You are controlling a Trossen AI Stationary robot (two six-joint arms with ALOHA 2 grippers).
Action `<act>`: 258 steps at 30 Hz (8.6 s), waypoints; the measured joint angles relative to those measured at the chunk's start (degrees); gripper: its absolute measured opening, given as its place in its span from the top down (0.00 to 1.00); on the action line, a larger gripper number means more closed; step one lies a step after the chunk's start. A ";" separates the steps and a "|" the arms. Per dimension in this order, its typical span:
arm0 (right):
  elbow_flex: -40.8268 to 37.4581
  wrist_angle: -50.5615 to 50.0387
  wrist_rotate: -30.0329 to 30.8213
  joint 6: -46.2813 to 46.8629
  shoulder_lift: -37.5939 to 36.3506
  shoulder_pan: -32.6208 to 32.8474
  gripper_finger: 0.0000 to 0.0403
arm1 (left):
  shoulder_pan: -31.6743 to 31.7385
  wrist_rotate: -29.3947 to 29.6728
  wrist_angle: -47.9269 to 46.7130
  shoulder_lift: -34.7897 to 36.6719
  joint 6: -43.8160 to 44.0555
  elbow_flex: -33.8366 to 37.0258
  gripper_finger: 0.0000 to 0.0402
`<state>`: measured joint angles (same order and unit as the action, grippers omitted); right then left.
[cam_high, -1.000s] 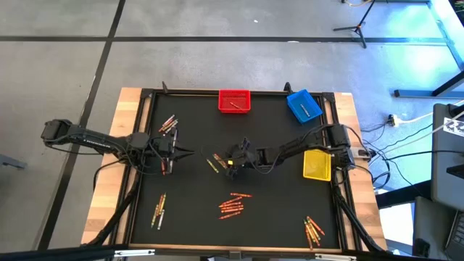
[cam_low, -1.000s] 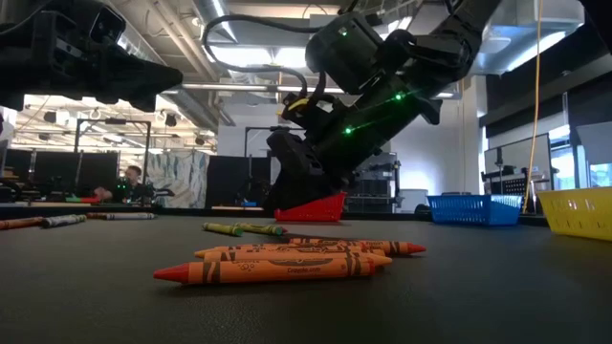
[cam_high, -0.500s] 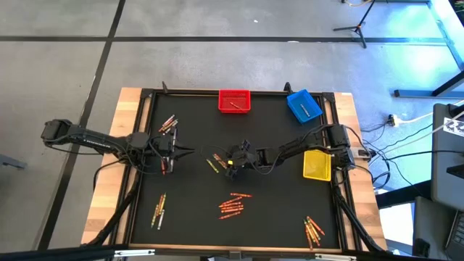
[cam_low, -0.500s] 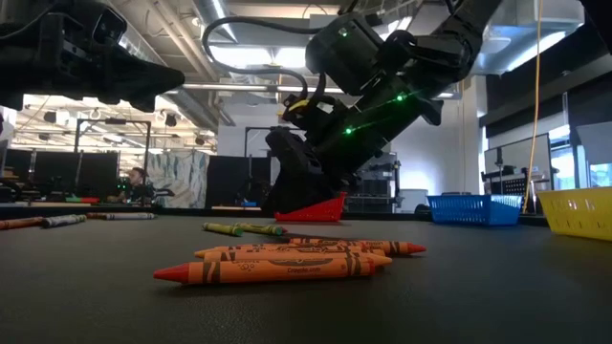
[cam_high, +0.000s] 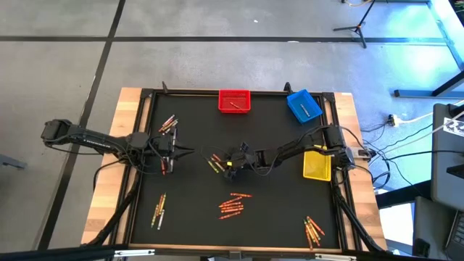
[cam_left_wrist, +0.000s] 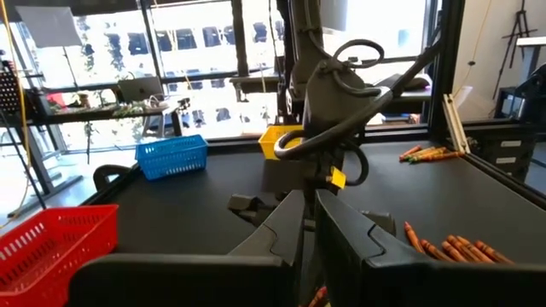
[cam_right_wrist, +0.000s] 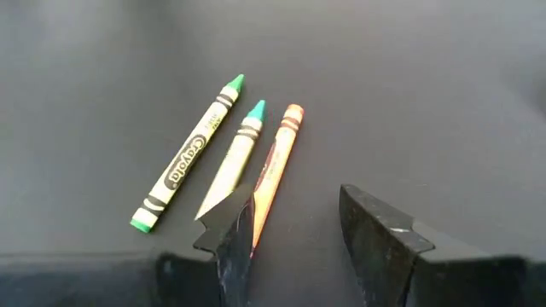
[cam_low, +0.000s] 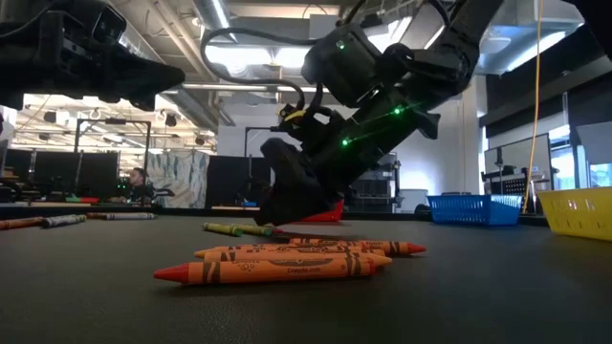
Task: Sort crayons
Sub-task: Put the orange crayon into the red bin
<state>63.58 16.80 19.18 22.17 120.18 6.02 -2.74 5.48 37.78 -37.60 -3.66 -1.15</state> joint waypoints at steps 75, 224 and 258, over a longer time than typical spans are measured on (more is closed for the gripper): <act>0.20 -10.25 14.21 -20.29 -9.49 -4.97 0.94 | -0.02 2.53 3.37 0.00 -2.64 0.00 0.94; -2.61 -15.46 -7.81 -27.32 -23.18 -27.22 0.95 | 0.00 2.75 9.94 0.02 -8.55 -0.02 0.94; 15.18 -24.69 -14.23 -25.51 -7.29 -37.82 0.95 | 0.22 3.45 11.25 0.02 -10.60 0.02 0.94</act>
<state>78.75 -7.89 4.94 -3.34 112.89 -31.79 -2.53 8.93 49.04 -37.59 -14.26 -1.13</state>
